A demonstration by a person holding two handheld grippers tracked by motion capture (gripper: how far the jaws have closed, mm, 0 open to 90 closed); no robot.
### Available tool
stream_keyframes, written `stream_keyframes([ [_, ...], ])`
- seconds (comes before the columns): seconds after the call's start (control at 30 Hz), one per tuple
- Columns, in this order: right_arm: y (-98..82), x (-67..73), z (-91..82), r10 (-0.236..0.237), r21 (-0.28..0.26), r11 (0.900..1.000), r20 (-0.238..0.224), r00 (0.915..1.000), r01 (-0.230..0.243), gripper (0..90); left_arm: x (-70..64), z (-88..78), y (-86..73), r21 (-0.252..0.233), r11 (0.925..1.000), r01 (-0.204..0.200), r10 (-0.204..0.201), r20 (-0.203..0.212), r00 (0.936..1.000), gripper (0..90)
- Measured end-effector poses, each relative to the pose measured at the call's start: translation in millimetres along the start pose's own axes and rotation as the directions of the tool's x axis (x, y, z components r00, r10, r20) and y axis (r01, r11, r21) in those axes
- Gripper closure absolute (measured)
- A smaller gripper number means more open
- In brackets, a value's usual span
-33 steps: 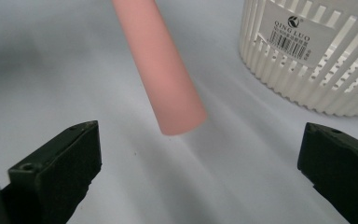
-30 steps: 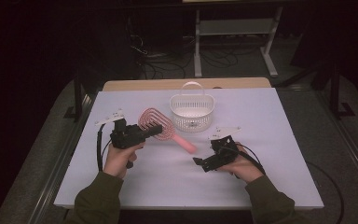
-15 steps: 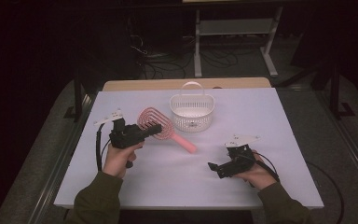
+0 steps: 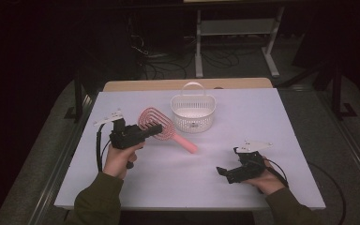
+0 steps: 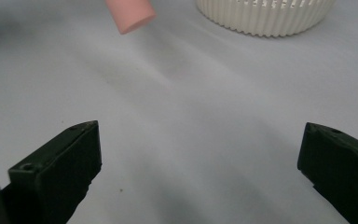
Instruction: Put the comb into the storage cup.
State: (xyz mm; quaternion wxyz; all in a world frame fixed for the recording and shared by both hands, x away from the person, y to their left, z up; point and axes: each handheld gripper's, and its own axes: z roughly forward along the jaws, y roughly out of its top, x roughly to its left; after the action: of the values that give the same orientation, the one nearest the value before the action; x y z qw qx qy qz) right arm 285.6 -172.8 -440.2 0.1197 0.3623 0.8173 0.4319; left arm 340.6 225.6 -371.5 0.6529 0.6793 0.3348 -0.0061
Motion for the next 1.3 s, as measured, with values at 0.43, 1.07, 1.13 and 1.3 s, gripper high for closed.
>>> stream_keyframes([
  [0.43,-10.2,-5.9,-7.6,0.022,-0.016,1.0,0.009,0.9997,-0.022,0.0,1.7,1.3,6.8,-0.012,0.9999,0.004,-0.004,0.024,0.9997,65.1],
  [1.07,-9.4,-6.1,-7.3,0.019,-0.031,0.999,0.018,0.9997,-0.019,0.0,1.1,11.3,34.0,-0.043,0.9985,-0.036,0.038,0.046,0.9982,65.1],
  [1.13,-9.3,-6.0,-7.6,0.022,-0.032,0.999,0.017,0.9996,-0.022,0.0,1.5,13.3,37.3,-0.046,0.9981,-0.042,0.044,0.047,0.9979,65.1],
  [1.3,-9.2,-6.0,-6.9,0.02,-0.032,0.999,0.018,0.9996,-0.019,0.0,4.1,16.6,44.1,-0.062,0.997,-0.046,0.049,0.051,0.9975,65.1],
])
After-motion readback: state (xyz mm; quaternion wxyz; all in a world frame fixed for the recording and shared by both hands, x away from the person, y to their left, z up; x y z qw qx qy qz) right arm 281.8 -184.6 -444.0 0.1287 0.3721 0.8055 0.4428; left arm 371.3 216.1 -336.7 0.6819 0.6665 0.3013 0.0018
